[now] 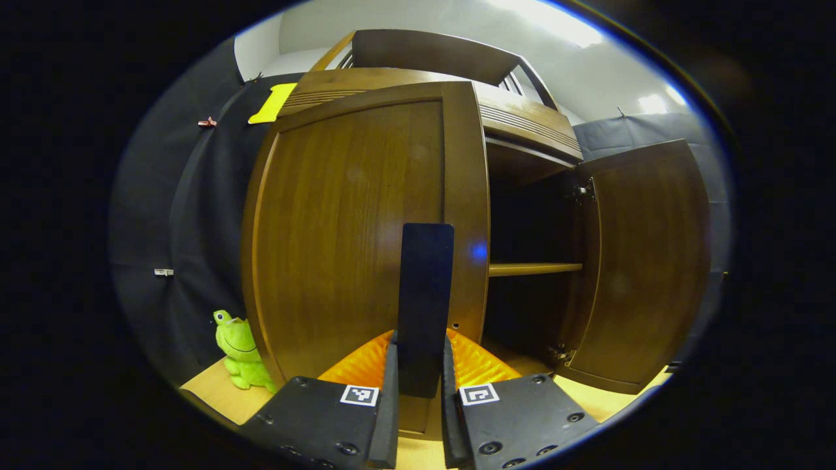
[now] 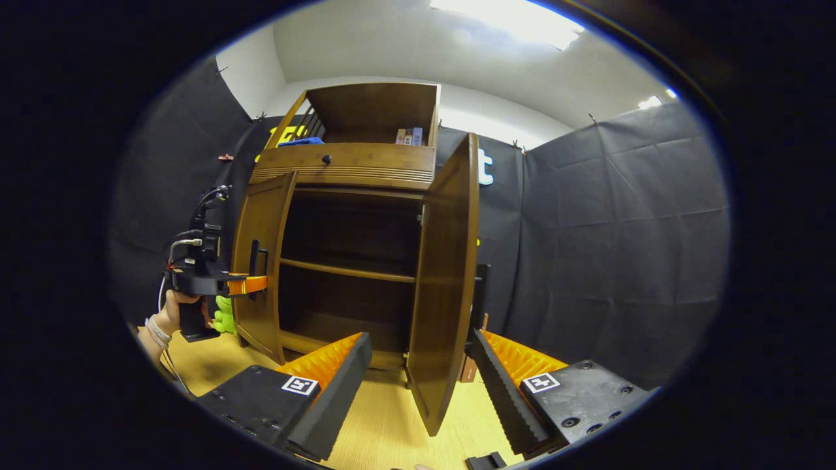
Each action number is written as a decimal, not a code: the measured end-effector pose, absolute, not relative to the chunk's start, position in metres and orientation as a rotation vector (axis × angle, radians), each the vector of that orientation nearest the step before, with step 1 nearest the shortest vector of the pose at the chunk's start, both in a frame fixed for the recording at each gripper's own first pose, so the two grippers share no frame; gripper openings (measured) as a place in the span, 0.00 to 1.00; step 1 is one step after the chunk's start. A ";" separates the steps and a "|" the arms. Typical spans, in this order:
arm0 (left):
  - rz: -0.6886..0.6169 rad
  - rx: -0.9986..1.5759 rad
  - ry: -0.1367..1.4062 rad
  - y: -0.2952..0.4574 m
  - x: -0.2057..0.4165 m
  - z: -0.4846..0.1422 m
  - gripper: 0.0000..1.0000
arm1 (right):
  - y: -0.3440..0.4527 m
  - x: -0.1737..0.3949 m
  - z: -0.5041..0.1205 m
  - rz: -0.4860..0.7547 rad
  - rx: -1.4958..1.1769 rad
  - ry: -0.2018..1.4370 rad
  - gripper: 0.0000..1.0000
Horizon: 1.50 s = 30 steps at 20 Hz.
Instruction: Open the right door of the double-door shoe cabinet with the right hand, and open the left door with the left hand.
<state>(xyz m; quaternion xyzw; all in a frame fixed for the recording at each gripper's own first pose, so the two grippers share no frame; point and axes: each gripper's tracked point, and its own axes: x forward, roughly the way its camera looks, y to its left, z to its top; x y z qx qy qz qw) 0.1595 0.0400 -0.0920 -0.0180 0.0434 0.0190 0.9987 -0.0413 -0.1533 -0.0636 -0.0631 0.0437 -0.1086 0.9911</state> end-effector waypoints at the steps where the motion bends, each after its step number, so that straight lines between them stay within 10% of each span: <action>1: 0.033 -0.039 0.091 0.040 0.159 -0.091 0.31 | -0.147 -0.040 -0.063 -0.206 -0.139 0.079 0.98; 30: 0.171 -0.024 0.070 0.118 0.090 -0.075 0.18 | 0.021 0.045 -0.102 0.057 -0.040 0.046 0.98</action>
